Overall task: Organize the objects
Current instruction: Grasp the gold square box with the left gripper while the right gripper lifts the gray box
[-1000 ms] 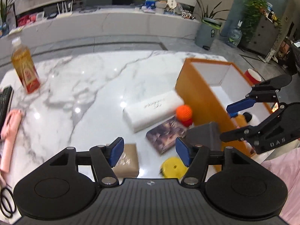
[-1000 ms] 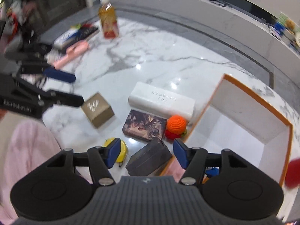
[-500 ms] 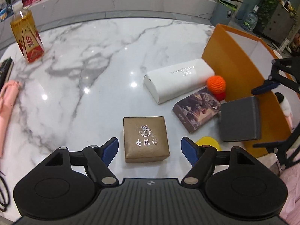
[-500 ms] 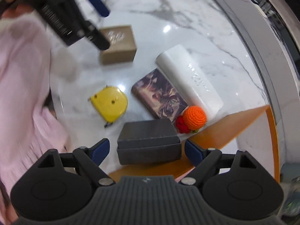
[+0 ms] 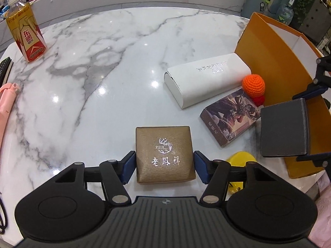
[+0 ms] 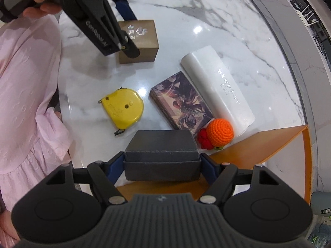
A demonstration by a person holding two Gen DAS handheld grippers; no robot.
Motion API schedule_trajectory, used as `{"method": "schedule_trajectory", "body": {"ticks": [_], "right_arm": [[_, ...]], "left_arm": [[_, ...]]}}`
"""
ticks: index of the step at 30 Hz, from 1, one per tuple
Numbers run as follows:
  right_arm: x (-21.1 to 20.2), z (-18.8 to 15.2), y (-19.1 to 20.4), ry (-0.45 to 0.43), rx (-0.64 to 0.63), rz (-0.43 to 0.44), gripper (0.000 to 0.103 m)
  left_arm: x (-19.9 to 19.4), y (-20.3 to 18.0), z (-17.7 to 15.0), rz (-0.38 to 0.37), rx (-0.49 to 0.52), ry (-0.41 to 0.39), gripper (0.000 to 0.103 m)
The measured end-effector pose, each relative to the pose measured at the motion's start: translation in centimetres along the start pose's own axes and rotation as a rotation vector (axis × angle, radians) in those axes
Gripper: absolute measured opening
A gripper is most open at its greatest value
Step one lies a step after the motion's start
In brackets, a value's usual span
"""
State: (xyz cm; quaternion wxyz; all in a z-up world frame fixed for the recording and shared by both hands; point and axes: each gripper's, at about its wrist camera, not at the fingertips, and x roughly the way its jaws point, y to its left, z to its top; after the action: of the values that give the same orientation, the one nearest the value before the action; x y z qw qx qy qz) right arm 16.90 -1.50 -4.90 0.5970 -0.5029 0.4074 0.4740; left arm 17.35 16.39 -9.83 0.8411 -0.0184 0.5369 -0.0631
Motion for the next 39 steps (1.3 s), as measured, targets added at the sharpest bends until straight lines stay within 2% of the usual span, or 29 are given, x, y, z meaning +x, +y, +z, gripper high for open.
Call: {"method": "schedule_trajectory", "body": {"ticks": [3,8,13,16,19,25,29,31,35,39], "right_arm": [[-1.1,-0.1,-0.5,-0.029,0.032,0.005,0.077],[-3.8,-0.4,-0.6,-0.093,0.091,0.004,0.077],[-7.6,-1.5,-0.9,-0.166,0.166,-0.022,0.077],[-10.2,-3.1,-2.1,-0.216,0.265,-0.03,0.077],[-11.9,-5.7,-3.8,-0.22,0.406,-0.058,0.077],[-11.6,-12.5,-8.0,-0.19,0.744,-0.104,0.077],[-9.2,-15.6,-10.1,-0.177,0.874,-0.134,0.077],[-7.7,-16.4,-11.0,-0.166,0.912,-0.145,0.077],[-4.3,-16.7,-12.9,-0.16,0.959,-0.139,0.077],[-1.9,-16.7,-13.9,-0.154,0.98,-0.142,0.077]], "left_arm": [[-0.4,0.0,0.0,0.013,-0.014,-0.012,0.069],[-3.9,-0.8,0.4,-0.013,-0.027,-0.1,0.069],[-8.6,-3.9,1.6,-0.062,0.043,-0.198,0.069],[-10.6,-6.8,2.8,-0.108,0.109,-0.247,0.069],[-11.6,-10.2,3.9,-0.158,0.187,-0.276,0.069],[-10.0,-16.7,6.4,-0.221,0.302,-0.272,0.069],[-7.7,-20.2,8.3,-0.228,0.353,-0.25,0.069],[-6.3,-21.5,9.2,-0.23,0.382,-0.232,0.069],[-3.3,-23.1,10.6,-0.187,0.461,-0.191,0.069],[-1.4,-23.3,11.7,-0.145,0.531,-0.167,0.069]]}}
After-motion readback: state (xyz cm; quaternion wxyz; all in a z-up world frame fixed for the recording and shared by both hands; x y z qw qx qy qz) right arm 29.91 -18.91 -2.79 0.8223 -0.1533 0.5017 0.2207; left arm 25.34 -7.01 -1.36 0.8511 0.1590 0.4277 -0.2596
